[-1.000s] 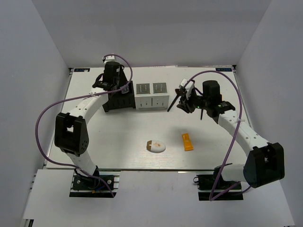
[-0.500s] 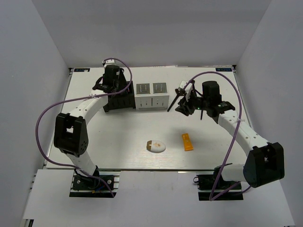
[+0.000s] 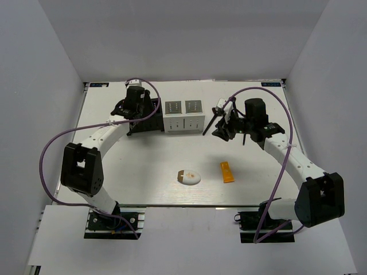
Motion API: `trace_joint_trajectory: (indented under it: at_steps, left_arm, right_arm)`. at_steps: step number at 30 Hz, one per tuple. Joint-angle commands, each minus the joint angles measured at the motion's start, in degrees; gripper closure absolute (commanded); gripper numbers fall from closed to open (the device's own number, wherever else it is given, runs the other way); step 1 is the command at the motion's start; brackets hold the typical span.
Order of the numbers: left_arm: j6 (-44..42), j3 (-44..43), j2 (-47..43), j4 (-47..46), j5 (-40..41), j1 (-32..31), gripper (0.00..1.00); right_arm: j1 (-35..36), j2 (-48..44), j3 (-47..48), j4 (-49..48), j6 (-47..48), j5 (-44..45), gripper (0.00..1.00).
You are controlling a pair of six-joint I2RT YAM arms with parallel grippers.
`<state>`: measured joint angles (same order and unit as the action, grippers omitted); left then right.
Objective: Organize the makeup
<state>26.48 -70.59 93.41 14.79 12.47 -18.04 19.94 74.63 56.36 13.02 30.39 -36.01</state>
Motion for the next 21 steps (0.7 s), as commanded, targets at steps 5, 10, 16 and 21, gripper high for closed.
trace_joint_trajectory:
  at_steps: [5, 10, 16, 21]
  left_arm:
    - [0.68, 2.03, -4.55, 1.12, -1.84, -0.24, 0.40]
    - [1.47, 3.09, -9.98, 0.33, -0.96, -0.24, 0.37]
    - [1.56, 5.80, -20.79, 4.54, -3.15, -0.24, 0.10]
    - [4.97, 12.91, -34.22, 11.22, -3.68, -0.24, 0.02]
  right_arm:
    - [-0.17, 0.17, 1.56, -0.53, 0.37, -1.34, 0.53]
    - [-0.08, -0.19, 1.47, 1.65, 2.56, -2.48, 0.53]
    - [0.80, 2.62, 3.58, 19.82, 27.14, -16.43, 0.35]
    - [4.22, 8.06, 2.27, 31.36, 42.97, -17.97, 0.11]
